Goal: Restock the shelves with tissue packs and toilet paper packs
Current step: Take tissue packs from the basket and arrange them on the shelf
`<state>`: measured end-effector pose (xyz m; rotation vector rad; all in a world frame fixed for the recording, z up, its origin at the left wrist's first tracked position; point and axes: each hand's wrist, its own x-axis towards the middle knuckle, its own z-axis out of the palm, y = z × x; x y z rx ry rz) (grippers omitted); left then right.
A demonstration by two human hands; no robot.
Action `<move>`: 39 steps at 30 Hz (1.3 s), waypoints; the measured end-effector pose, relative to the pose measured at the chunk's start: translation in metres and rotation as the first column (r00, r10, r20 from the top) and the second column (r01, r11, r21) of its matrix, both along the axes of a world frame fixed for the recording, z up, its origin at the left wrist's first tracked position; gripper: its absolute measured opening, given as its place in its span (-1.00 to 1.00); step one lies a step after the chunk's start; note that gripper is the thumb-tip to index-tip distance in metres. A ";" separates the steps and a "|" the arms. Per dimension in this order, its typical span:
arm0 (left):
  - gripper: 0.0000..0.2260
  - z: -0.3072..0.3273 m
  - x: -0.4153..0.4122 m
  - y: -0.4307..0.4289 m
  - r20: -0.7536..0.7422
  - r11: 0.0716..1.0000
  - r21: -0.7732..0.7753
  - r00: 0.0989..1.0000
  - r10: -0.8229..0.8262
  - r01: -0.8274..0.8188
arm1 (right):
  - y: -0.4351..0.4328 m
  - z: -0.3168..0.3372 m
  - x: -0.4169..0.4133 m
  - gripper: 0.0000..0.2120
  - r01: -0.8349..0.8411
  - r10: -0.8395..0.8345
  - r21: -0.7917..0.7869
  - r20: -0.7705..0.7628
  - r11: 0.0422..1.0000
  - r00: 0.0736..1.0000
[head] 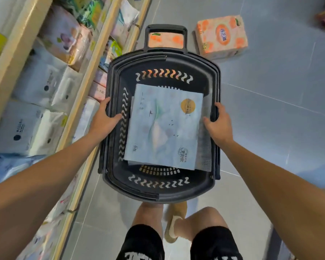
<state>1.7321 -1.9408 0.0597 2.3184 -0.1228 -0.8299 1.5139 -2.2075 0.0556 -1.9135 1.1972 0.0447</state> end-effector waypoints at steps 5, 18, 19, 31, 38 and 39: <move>-0.37 -0.047 0.028 -0.005 0.003 1.000 0.004 1.000 -0.013 0.013 | 0.004 -0.044 0.026 -0.38 0.023 -0.023 0.039 -0.001 0.999 1.000; -0.34 -0.113 0.093 0.009 0.042 0.999 0.022 0.998 -0.047 0.046 | 0.035 -0.108 0.079 -0.37 0.078 -0.078 0.150 -0.001 0.986 0.997; -0.34 -0.116 0.099 0.009 0.044 0.998 0.025 0.998 -0.055 0.054 | 0.037 -0.111 0.083 -0.37 0.087 -0.089 0.150 0.004 0.985 0.996; -0.34 -0.141 0.153 0.009 0.054 0.986 0.035 0.985 -0.166 0.164 | 0.066 -0.135 0.107 -0.37 0.234 -0.231 0.162 -0.036 0.959 0.972; -0.31 -0.142 0.154 0.011 0.039 0.984 0.056 0.984 -0.172 0.169 | 0.069 -0.134 0.113 -0.34 0.197 -0.191 0.186 -0.049 0.963 0.980; -0.31 -0.140 0.153 0.010 0.029 0.983 0.064 0.984 -0.175 0.173 | 0.070 -0.134 0.113 -0.32 0.188 -0.180 0.186 -0.062 0.964 0.982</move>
